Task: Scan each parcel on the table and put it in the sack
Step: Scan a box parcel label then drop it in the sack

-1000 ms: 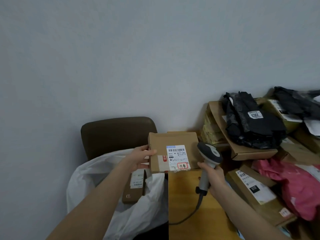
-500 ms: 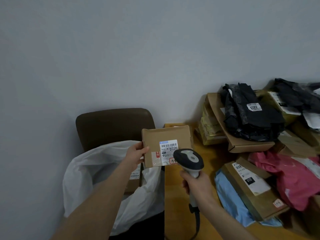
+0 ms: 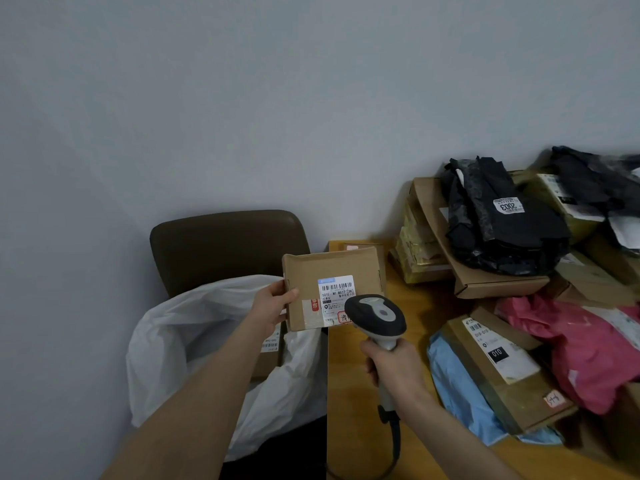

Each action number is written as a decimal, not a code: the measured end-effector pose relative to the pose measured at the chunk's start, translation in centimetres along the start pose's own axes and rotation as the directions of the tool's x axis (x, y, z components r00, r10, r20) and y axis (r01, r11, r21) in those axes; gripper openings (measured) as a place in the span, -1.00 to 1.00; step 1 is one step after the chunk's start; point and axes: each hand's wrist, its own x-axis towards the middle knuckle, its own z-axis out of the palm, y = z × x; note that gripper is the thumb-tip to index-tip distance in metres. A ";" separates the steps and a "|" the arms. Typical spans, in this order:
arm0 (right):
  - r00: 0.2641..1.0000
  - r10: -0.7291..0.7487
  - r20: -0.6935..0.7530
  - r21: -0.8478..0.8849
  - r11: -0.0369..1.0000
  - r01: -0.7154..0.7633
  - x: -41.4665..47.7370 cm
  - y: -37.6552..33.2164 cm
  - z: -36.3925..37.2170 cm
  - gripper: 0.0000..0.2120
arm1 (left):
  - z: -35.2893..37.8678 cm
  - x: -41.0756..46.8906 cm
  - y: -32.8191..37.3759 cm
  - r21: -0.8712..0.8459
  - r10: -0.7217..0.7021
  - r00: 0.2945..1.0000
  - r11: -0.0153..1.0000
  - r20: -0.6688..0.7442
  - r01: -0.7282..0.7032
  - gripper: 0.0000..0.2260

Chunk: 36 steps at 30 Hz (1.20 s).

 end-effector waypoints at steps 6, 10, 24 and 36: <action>1.000 0.002 0.014 -0.001 1.000 -0.001 0.1 -0.1 0.1 -0.88 | 0.0 -0.2 -0.2 0.005 -0.010 1.000 1.000 -0.022 0.010 -0.61; 0.999 -0.001 0.044 0.034 0.999 0.000 1.2 -0.8 0.5 -0.93 | -0.4 -0.8 -0.4 -0.018 -0.028 0.998 0.999 -0.063 0.027 -0.58; 0.959 0.055 0.279 -0.031 0.998 -0.049 5.6 -0.9 10.1 -0.93 | -11.1 -6.1 -7.3 -0.315 -0.253 0.833 0.944 -0.492 0.101 -0.80; 0.964 0.170 0.204 -0.111 0.982 -0.150 11.1 2.6 22.2 -0.90 | -18.5 4.5 -14.5 -0.634 -0.576 0.653 0.751 -0.491 0.185 -0.61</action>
